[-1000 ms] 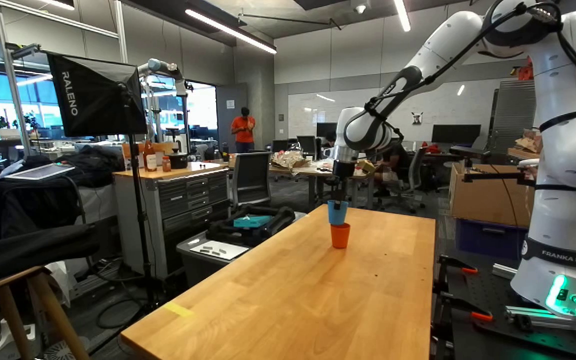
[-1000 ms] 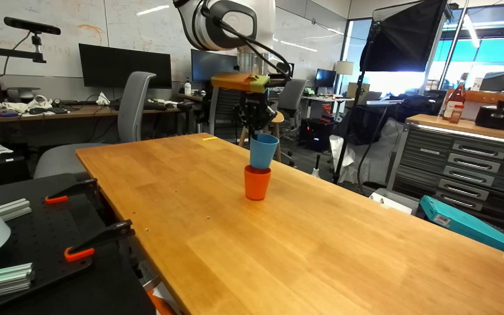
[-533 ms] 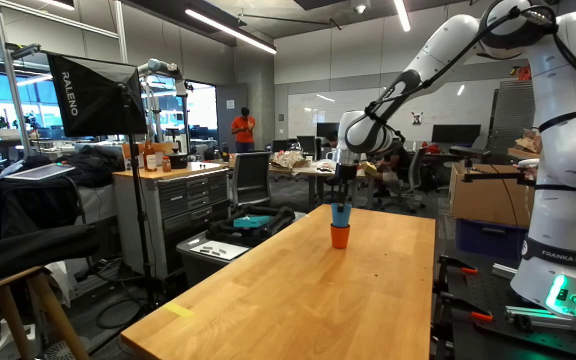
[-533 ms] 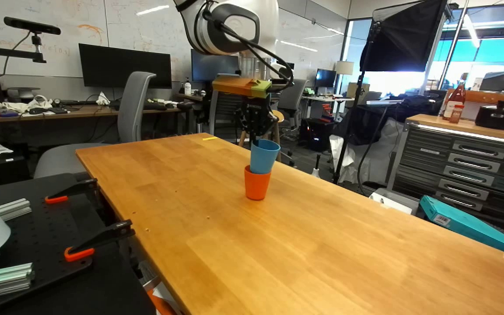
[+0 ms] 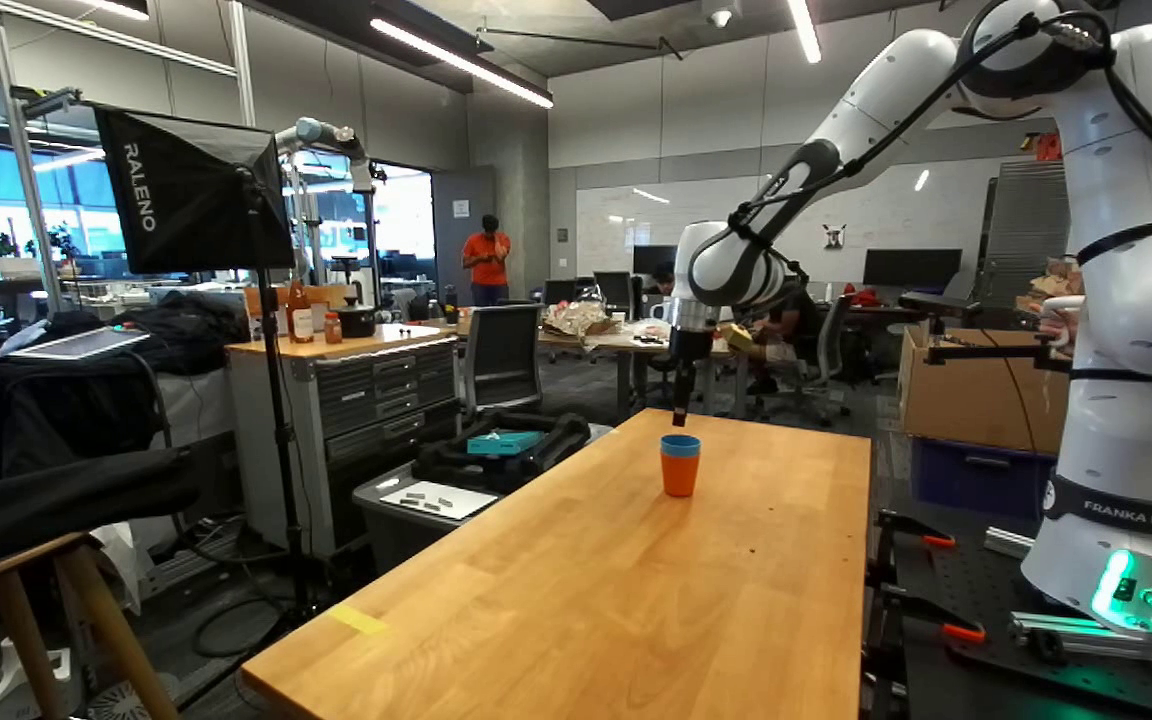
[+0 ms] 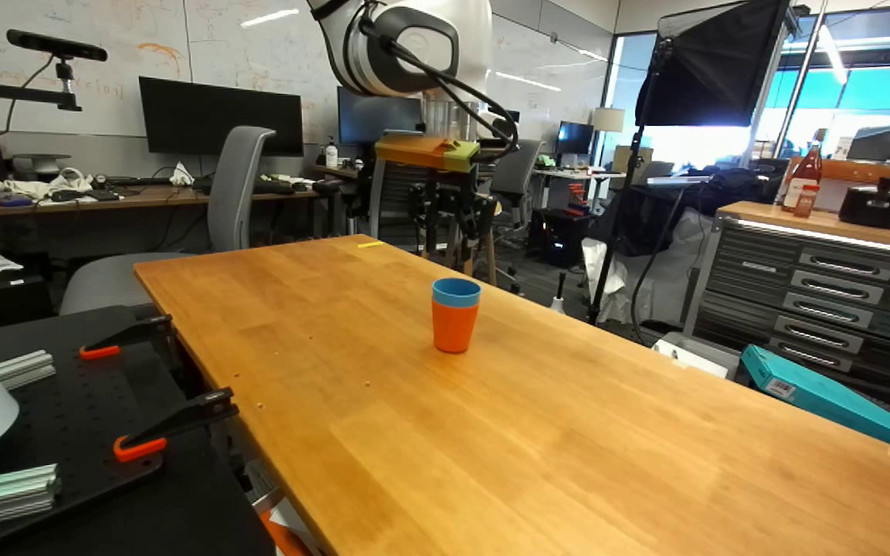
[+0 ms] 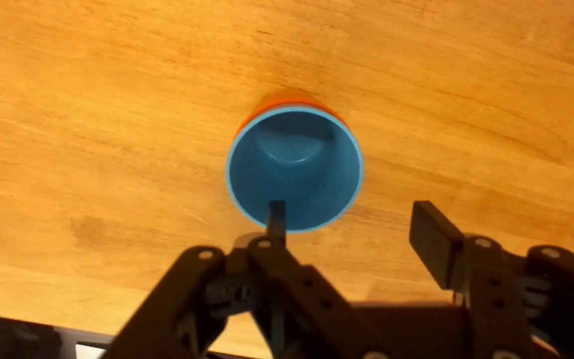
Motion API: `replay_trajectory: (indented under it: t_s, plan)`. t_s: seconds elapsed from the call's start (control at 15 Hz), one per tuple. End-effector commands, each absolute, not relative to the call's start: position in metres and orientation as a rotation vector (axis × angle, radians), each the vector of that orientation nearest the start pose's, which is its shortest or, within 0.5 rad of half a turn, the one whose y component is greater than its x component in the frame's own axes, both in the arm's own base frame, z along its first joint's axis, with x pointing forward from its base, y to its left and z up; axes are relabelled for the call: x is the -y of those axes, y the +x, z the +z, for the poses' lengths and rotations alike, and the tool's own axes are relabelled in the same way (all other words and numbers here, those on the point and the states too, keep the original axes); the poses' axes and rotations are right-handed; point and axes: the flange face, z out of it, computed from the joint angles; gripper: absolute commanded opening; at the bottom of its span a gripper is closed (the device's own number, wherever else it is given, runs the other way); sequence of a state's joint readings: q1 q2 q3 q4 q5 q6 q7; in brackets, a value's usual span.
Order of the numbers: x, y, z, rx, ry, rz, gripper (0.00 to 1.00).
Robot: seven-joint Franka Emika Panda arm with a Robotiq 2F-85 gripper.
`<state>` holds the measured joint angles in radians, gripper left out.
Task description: Stack the cups together
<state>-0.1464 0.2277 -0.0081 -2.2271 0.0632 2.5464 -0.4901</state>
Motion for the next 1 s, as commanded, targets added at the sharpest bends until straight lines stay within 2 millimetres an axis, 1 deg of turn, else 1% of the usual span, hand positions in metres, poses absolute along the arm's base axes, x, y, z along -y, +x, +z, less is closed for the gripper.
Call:
replay_trajectory:
  t_s: [0.0, 0.07, 0.33, 0.47, 0.73, 0.93]
  plan:
    - [0.077, 0.56, 0.301, 0.485, -3.078, -0.197, 0.97]
    - [0.073, 0.564, 0.306, 0.494, -3.076, -0.207, 1.0]
    - [0.063, 0.58, 0.327, 0.509, -3.076, -0.194, 1.0]
    - [0.059, 0.588, 0.341, 0.516, -3.07, -0.192, 1.0]
    - [0.058, 0.601, 0.366, 0.522, -3.071, -0.175, 1.0]
    - [0.06, 0.606, 0.379, 0.524, -3.071, -0.146, 1.0]
